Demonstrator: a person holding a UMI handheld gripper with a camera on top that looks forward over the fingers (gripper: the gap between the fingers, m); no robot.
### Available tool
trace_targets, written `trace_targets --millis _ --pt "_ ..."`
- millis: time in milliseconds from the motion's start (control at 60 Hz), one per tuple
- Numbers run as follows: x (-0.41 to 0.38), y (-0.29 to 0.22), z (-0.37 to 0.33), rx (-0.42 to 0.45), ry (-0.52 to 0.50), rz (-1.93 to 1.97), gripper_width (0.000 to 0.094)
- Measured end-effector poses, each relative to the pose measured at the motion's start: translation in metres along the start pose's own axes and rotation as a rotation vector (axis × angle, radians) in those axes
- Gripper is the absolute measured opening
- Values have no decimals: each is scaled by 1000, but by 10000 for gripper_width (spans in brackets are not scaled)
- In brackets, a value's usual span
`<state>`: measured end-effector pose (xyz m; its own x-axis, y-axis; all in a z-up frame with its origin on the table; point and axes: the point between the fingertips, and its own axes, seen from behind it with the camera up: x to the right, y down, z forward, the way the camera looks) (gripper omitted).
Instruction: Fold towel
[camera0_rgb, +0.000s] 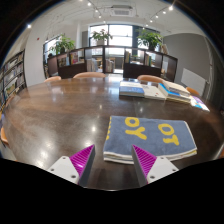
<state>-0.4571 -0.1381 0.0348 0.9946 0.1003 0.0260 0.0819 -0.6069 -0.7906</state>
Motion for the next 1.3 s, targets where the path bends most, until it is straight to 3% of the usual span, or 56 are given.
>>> trace_targets --millis 100,250,300,350,417,483,567,683,767,900,1050,1233,1300 --pt "-4 -28 47 1 23 -5 708" --pt "-1 -30 90 -44 52 -35 642" --pt "0 -15 91 -101 58 -57 578" --pt "5 -17 98 -83 87 -39 427" --pt "7 -18 97 -72 97 -32 317" --pt "18 -15 97 -70 134 -66 126" --pt "21 -14 99 -84 137 -120 54" --pt "21 -18 94 -111 90 -55 42" --pt "36 -47 73 -52 69 -25 43" --pt "107 -96 28 30 110 -24 41" --pt "209 -117 -1 72 157 -30 41" --pt "291 -82 23 2 120 -24 67" --pt "304 -63 34 -46 95 -33 189"
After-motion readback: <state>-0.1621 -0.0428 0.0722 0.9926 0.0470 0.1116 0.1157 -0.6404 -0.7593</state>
